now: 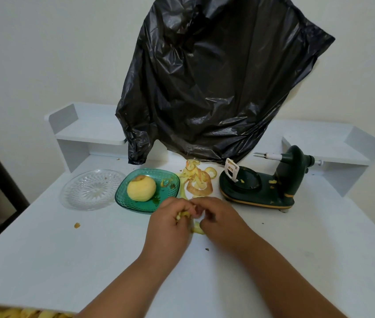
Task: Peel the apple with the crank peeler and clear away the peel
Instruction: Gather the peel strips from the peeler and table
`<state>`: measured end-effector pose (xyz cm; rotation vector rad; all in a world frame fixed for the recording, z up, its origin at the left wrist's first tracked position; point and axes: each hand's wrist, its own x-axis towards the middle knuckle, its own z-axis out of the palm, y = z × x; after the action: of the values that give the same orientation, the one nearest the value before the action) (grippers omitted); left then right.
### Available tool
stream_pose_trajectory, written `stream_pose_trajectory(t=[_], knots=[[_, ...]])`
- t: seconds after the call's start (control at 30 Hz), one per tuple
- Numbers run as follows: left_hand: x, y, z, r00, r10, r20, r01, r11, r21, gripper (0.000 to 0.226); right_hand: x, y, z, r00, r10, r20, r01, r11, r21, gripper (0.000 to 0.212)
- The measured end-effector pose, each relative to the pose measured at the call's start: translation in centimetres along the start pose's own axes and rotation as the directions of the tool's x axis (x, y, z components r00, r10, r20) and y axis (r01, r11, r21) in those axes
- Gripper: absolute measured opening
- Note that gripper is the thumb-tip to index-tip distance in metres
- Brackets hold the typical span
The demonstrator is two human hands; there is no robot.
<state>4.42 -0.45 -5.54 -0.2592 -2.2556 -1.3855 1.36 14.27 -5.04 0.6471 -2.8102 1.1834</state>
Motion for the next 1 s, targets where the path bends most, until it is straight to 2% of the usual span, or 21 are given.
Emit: stream_pose_trajectory(t=[0.07,0.17,0.27,0.4,0.47,0.57,0.63,0.7,0.77,0.87,0.93,1.0], knots=[[-0.1,0.0,0.0,1.0,-0.023,-0.002,0.023,1.0,-0.002,0.041,-0.3,0.0,-0.4,0.996,0.035,0.085,-0.035,0.999,0.0,0.042],[-0.1,0.2,0.1,0.998,-0.058,0.014,0.058,0.998,0.001,0.039,-0.3,-0.4,-0.5,0.992,-0.029,0.126,0.052,0.981,-0.186,0.022],[0.0,0.3,0.0,0.995,-0.096,0.037,0.094,0.995,0.035,0.032,-0.2,-0.2,-0.2,0.994,-0.097,0.055,0.108,0.963,-0.246,0.008],[0.1,0.3,0.3,0.977,-0.185,0.108,0.177,0.981,0.076,0.024,-0.6,0.0,0.6,0.99,-0.134,-0.046,0.114,0.946,-0.303,0.009],[0.1,0.1,0.5,0.972,-0.207,0.108,0.201,0.978,0.061,0.022,-0.6,-0.1,0.5,0.983,-0.103,-0.149,0.075,0.98,-0.186,0.008],[0.4,-0.1,0.3,0.949,-0.301,0.09,0.31,0.946,-0.1,0.018,-0.6,-0.1,-0.6,0.96,0.069,-0.27,-0.016,0.981,0.195,0.013],[0.5,0.3,0.4,0.896,-0.411,0.167,0.444,0.836,-0.323,0.022,-0.8,-0.4,-0.8,0.952,0.108,-0.286,0.015,0.919,0.395,0.021],[0.7,0.7,0.7,0.845,-0.477,0.239,0.523,0.648,-0.554,0.014,-0.9,-1.1,-0.2,0.942,0.06,-0.331,0.102,0.887,0.45,0.024],[1.0,1.1,0.8,0.793,-0.542,0.279,0.552,0.445,-0.705,0.015,-1.0,-1.8,0.5,0.921,-0.02,-0.39,0.184,0.903,0.388,0.019],[1.3,1.3,0.4,0.759,-0.554,0.343,0.525,0.208,-0.825,0.017,-0.8,-1.7,0.7,0.878,-0.181,-0.444,0.263,0.956,0.13,0.015],[1.3,1.6,0.3,0.772,-0.511,0.379,0.51,0.14,-0.849,0.011,-0.7,-1.5,0.7,0.862,-0.266,-0.43,0.313,0.949,0.041,0.018],[1.1,1.7,0.4,0.791,-0.478,0.382,0.496,0.136,-0.858,0.013,-0.8,-1.5,0.6,0.845,-0.288,-0.45,0.345,0.938,0.046,0.02]])
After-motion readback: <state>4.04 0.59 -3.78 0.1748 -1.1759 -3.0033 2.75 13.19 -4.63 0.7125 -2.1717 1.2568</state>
